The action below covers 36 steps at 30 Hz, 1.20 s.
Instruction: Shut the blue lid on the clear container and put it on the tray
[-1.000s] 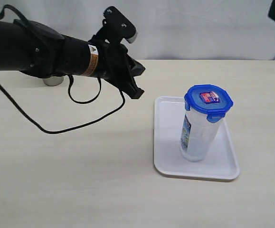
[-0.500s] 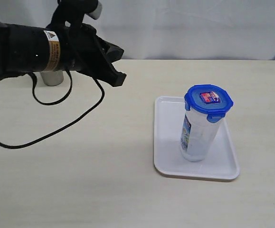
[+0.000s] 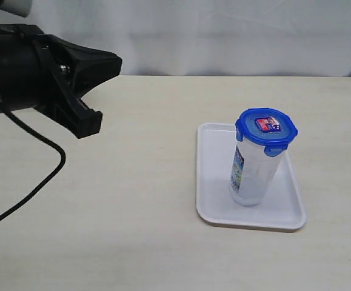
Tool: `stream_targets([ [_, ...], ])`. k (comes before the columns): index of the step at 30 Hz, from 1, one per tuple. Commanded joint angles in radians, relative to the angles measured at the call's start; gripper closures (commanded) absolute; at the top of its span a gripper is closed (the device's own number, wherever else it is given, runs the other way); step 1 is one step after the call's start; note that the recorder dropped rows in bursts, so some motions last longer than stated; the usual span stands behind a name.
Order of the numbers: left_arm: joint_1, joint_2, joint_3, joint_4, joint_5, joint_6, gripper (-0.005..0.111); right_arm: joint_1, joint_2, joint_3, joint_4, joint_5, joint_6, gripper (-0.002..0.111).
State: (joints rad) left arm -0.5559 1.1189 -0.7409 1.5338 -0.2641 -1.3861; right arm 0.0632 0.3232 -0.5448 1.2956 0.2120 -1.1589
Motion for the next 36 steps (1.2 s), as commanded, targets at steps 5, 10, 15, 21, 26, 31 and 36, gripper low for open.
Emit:
stream_targets([
  [5,0.002,-0.074,0.006,-0.002,-0.044,-0.002,0.107,0.001,-0.003,0.005,0.002,-0.001,0.005,0.104],
  [10,0.002,-0.074,0.006,-0.002,-0.044,-0.002,0.107,0.001,-0.003,0.005,0.002,-0.001,0.005,0.104],
  [15,0.002,-0.074,0.006,-0.026,-0.094,-0.008,0.107,0.001,-0.003,0.005,0.002,-0.001,0.005,0.104],
  [21,0.002,-0.074,0.006,-0.22,-0.122,0.007,0.107,0.001,-0.003,0.005,0.002,-0.005,0.005,0.104],
  [26,-0.026,-0.099,0.037,-0.681,-0.034,0.358,0.107,0.001,-0.003,0.005,0.002,-0.005,0.005,0.104],
  [31,-0.081,-0.144,0.072,-1.174,0.109,0.951,0.107,0.001,-0.003,0.005,0.002,-0.005,0.005,0.104],
  [36,-0.092,-0.203,0.147,-1.667,0.085,1.475,0.107,0.001,-0.003,0.005,0.002,-0.005,0.005,0.104],
])
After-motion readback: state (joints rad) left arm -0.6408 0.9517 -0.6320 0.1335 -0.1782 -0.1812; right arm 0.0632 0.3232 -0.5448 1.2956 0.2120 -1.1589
